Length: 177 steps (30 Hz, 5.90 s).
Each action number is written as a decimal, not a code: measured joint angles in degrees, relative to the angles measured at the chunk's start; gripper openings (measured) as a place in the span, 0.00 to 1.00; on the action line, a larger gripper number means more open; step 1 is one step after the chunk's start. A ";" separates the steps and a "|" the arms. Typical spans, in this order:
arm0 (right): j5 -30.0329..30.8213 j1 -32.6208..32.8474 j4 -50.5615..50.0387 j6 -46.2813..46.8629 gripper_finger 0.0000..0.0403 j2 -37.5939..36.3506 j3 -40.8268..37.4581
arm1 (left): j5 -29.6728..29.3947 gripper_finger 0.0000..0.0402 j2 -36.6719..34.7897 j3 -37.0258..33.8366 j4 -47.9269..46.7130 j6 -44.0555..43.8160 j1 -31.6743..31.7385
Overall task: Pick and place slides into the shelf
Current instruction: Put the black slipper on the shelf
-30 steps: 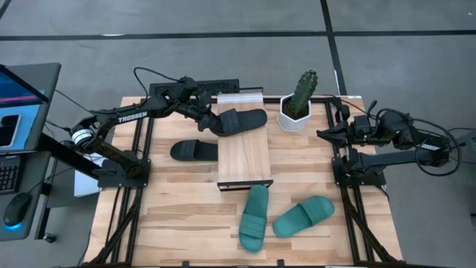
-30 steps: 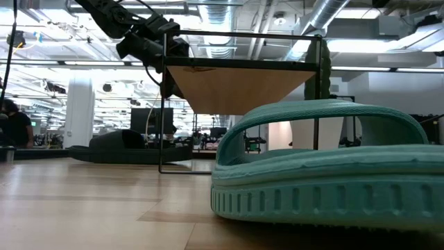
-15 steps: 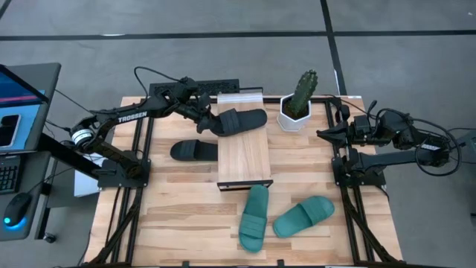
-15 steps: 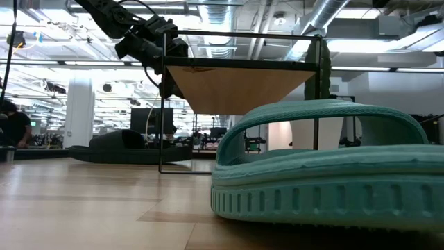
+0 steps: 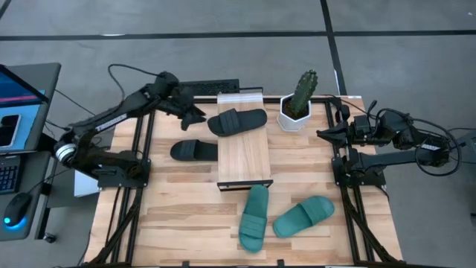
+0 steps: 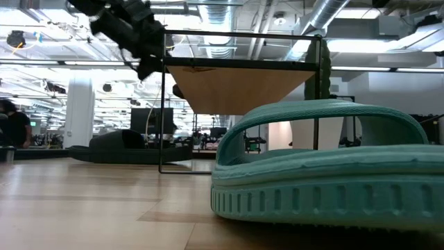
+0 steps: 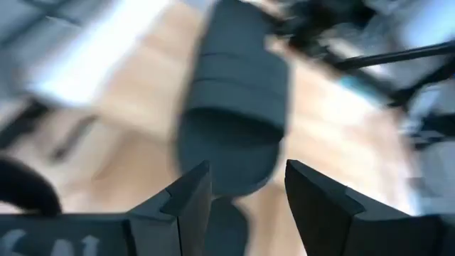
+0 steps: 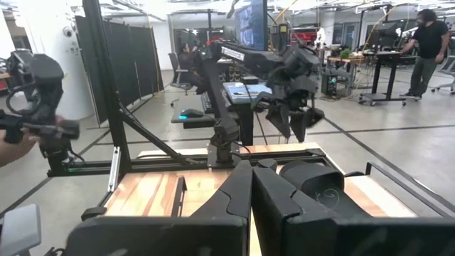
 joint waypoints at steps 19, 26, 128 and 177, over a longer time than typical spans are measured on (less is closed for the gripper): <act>0.00 0.00 -0.02 0.00 0.00 0.01 0.01 | -23.71 0.42 -8.54 -10.16 -22.58 -13.70 -5.75; 0.00 0.00 -0.02 0.00 0.00 0.00 0.02 | -21.20 0.42 -8.53 -18.95 -19.27 -19.80 -5.80; 0.00 0.00 0.00 0.00 0.00 0.02 0.00 | -7.01 0.42 1.95 -26.40 0.97 -25.57 -5.95; 0.00 0.01 -0.01 0.00 0.00 0.02 0.00 | -16.93 0.00 -14.46 -26.29 -10.21 -23.17 -10.11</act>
